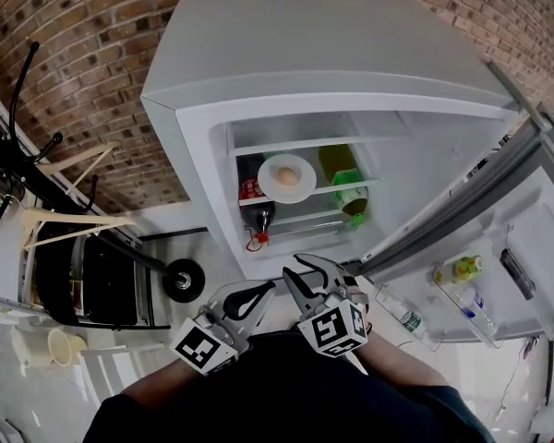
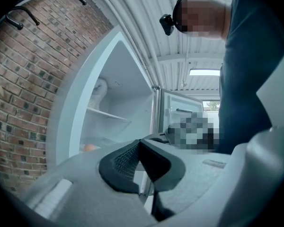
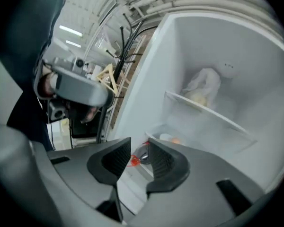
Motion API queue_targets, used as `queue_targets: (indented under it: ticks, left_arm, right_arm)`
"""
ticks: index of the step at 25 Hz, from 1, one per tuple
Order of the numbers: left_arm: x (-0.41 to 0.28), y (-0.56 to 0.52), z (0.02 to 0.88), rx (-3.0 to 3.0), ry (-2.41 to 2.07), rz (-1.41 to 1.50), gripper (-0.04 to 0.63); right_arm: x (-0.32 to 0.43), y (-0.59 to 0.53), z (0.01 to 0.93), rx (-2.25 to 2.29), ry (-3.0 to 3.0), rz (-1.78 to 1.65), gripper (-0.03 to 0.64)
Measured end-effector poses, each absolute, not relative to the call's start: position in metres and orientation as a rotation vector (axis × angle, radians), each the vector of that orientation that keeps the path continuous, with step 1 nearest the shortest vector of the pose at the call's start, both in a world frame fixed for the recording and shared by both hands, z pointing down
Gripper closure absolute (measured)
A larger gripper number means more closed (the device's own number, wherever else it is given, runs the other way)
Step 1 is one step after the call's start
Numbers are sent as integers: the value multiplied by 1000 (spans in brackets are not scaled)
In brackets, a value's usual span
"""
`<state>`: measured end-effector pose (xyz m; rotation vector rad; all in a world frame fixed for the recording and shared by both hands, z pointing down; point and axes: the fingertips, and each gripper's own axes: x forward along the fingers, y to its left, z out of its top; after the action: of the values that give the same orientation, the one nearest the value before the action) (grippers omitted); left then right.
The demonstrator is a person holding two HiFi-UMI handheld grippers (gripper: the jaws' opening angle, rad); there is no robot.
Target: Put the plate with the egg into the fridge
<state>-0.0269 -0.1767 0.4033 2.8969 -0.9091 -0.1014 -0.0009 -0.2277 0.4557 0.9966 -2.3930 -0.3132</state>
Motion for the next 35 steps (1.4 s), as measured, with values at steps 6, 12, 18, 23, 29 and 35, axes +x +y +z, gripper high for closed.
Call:
queue_targets:
  ticks: [6,12,18,23,29,35]
  left_arm:
    - [-22,-176,404,2903,-899,-80,592]
    - [-21,-176,406,2907,-900,-52,592]
    - [-21,-178,407,2905,-906,-47,592]
    - [-21,-179,409,2903,-910,-44,592]
    - [-21,-178,409,2902,-908,-50,592]
    - [-20,-177,408,2900,-906,-48,592]
  right_arm:
    - [-2,-210,451,990,-2673,81,573]
    - [-2,-203,439,1017,-2811,160,604]
    - [-10,-198,436,964,-2863,133,606]
    - [-9,-198,438,961,-2859,133,607]
    - [-9,-197,439,967,-2852,125,607]
    - [-6,-196,439,980,-2843,121,607]
